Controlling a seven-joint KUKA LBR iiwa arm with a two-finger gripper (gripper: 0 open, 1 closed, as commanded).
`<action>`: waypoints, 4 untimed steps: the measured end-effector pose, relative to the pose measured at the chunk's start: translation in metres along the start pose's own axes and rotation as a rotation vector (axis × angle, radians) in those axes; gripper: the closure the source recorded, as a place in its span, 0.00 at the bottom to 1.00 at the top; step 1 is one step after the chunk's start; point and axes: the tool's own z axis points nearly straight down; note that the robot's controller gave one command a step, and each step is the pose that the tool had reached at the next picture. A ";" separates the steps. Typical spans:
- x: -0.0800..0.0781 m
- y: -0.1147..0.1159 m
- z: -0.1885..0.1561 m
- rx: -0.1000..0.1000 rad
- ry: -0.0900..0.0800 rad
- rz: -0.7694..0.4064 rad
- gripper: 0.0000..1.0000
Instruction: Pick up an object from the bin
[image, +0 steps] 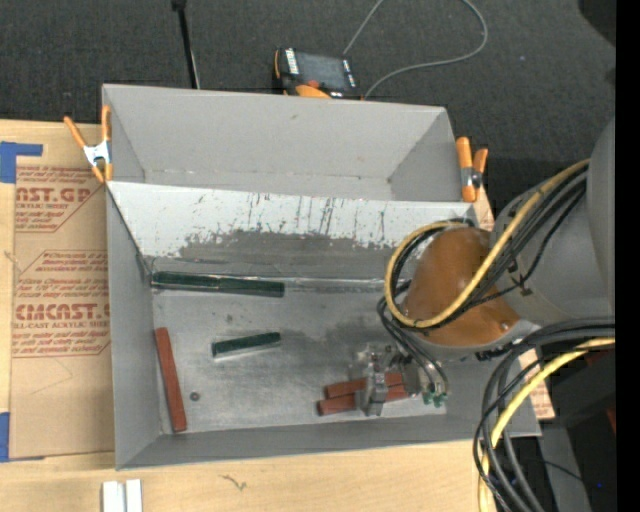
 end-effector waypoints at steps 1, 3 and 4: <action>-0.023 0.015 -0.004 0.003 -0.014 -0.801 1.00; -0.015 -0.003 0.000 0.005 -0.015 -1.304 1.00; -0.018 -0.028 -0.165 0.006 -0.007 -1.352 1.00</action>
Offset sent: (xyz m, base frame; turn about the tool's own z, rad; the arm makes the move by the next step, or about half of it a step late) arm 0.0196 0.0124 0.0010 -0.8026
